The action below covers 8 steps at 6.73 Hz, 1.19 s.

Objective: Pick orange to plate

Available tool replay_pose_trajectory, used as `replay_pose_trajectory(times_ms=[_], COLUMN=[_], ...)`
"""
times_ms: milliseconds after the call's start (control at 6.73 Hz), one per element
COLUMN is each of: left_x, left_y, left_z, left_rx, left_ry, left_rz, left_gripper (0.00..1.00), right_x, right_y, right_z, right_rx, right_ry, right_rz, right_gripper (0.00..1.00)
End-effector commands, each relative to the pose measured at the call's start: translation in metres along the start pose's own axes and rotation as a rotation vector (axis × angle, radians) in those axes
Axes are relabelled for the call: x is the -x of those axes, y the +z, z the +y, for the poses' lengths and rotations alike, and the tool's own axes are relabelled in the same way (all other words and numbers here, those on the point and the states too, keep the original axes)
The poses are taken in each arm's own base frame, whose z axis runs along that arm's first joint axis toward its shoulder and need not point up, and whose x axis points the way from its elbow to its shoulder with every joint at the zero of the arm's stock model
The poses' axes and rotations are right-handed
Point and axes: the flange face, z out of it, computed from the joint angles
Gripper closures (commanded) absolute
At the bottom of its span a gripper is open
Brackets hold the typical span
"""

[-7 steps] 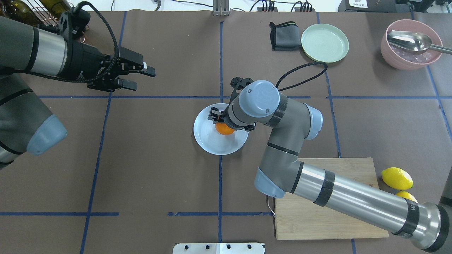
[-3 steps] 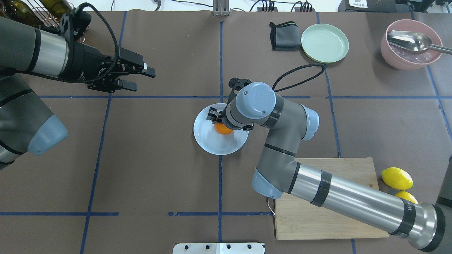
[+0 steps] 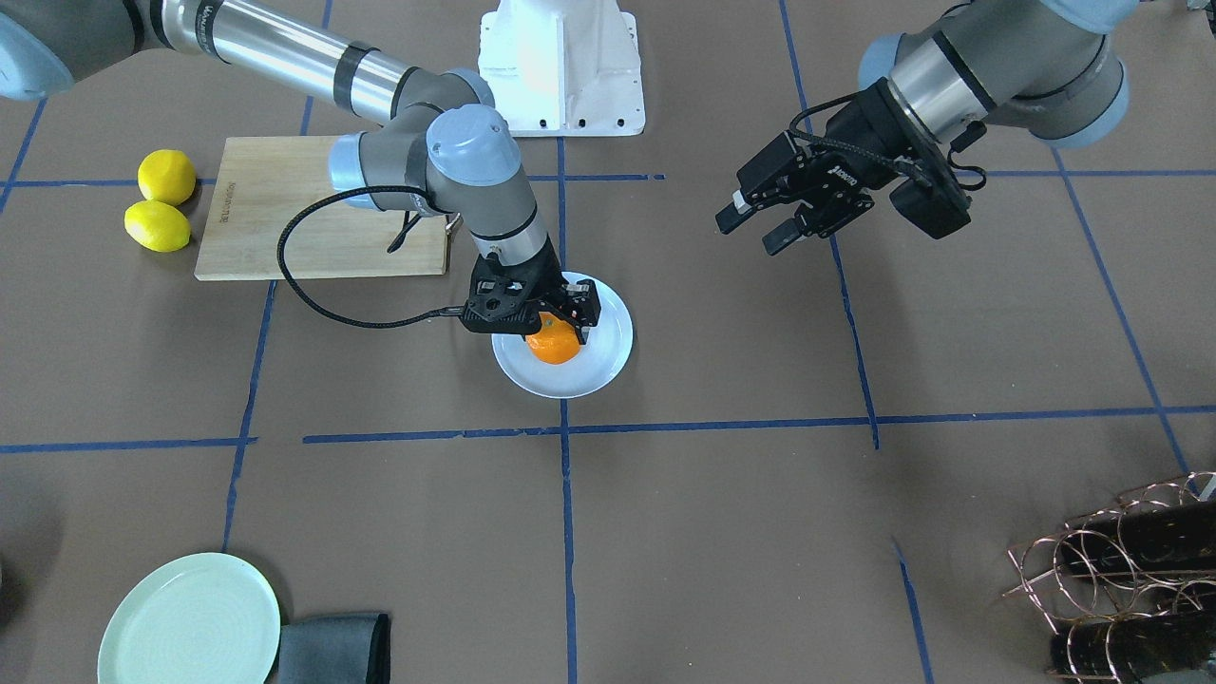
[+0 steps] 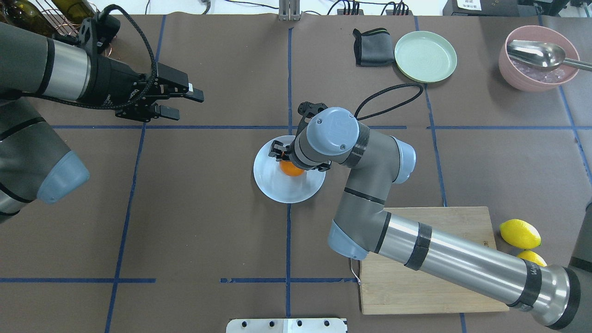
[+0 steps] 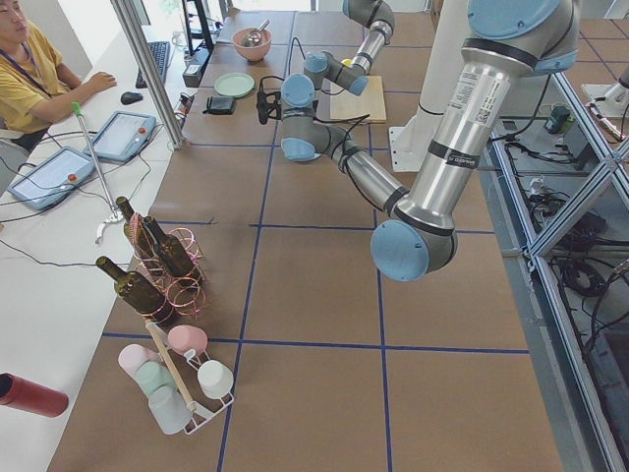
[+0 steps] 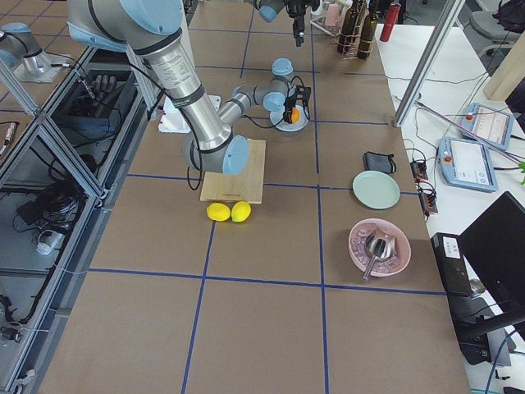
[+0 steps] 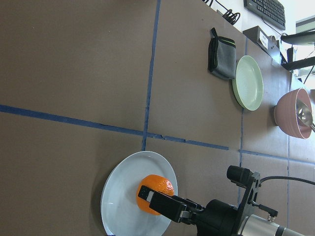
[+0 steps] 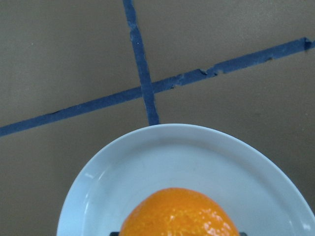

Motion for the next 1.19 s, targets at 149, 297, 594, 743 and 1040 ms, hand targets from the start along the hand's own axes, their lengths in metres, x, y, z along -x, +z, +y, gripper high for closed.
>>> replay_pose_trajectory(times_ms=[149,297,594,743,1040], left_x=[0.001,0.001,0.005,0.015,0.073], left_y=[0.001,0.001,0.003,0.008,0.0], left_z=[0.0,0.0,-0.003,-0.009,-0.017], left_rx=[-0.001,-0.001,-0.003,-0.005,-0.022], left_ry=[-0.001,-0.001,-0.006,0.014,0.145], left_rz=[-0.001,-0.001,-0.009,-0.034,-0.122], left_gripper=[0.17,0.17,0.17,0.17,0.17], right_x=[0.013,0.008,-0.09,-0.15,-0.293], right_y=[-0.016,-0.046,-0.14,-0.197,-0.26], right_z=[-0.001,-0.008,-0.053,-0.115,-0.195], right_rx=[0.002,-0.005,0.037,0.066,0.08], right_ry=[-0.008,-0.006,0.039,0.084,-0.049], right_rz=[-0.035,-0.075,-0.136,-0.147,-0.12], right_gripper=[0.0,0.0,0.0,0.0,0.0])
